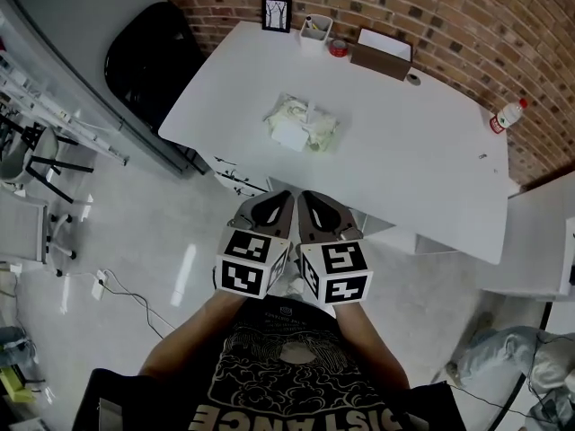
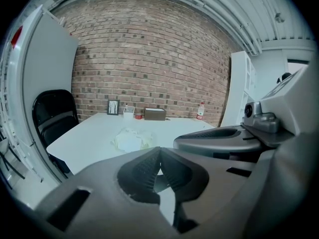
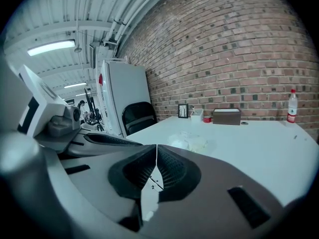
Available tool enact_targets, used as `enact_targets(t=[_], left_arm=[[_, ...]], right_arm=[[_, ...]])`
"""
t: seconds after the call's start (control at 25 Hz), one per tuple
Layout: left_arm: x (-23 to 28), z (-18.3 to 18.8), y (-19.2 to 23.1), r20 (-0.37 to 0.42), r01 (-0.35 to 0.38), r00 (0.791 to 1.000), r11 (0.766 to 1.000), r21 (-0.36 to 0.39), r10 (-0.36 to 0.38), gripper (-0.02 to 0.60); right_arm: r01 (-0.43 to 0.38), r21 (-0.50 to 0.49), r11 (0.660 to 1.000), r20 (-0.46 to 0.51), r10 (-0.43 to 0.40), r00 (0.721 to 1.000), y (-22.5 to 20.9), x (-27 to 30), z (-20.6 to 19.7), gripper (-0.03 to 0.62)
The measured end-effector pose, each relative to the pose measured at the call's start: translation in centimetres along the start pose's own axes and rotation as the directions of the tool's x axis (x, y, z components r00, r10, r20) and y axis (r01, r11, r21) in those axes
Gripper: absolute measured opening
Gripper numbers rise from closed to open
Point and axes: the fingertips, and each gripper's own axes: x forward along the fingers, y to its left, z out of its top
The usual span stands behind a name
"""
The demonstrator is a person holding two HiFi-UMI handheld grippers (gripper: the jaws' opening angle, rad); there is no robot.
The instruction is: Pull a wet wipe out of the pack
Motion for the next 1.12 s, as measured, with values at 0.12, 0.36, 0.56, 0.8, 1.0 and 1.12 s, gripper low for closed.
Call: enact_targets(t=[0.12, 0.36, 0.56, 0.8, 1.0, 1.12], left_arm=[[0.6, 0.1, 0.2, 0.002, -0.005, 1.0, 1.0, -0.01, 0.005, 0.012], [2.2, 0.6, 0.9, 0.014, -0.002, 1.0, 1.0, -0.02, 0.002, 0.012], [3.8, 1.2, 2.1, 0.018, 0.006, 1.0, 1.0, -0.03, -0.005, 0.012], [6.1, 2.3, 4.0, 0.018, 0.017, 1.0, 0.999, -0.037, -0.016, 0.012], [8.2, 2.8, 5.6, 0.004, 0.028, 1.0, 0.999, -0.035, -0.028, 0.012], [9.6, 3.3, 6.5, -0.001, 0.041, 0.999, 0.999, -0.027, -0.041, 0.012]], right_arm=[[-0.006, -0.01, 1.0, -0.003, 0.006, 1.0, -0.4, 0.5, 0.2, 0.018], [-0.005, -0.029, 1.0, -0.018, 0.005, 1.0, -1.3, 1.9, 0.3, 0.018], [0.006, -0.047, 0.999, -0.028, -0.007, 1.0, -2.1, 3.7, 0.9, 0.018], [0.028, -0.063, 0.998, -0.047, -0.031, 0.998, -3.5, 6.2, 1.6, 0.018], [0.03, -0.062, 0.998, -0.057, -0.034, 0.998, -4.6, 8.5, 2.1, 0.018], [0.037, -0.061, 0.997, -0.066, -0.041, 0.997, -5.2, 10.0, 2.4, 0.018]])
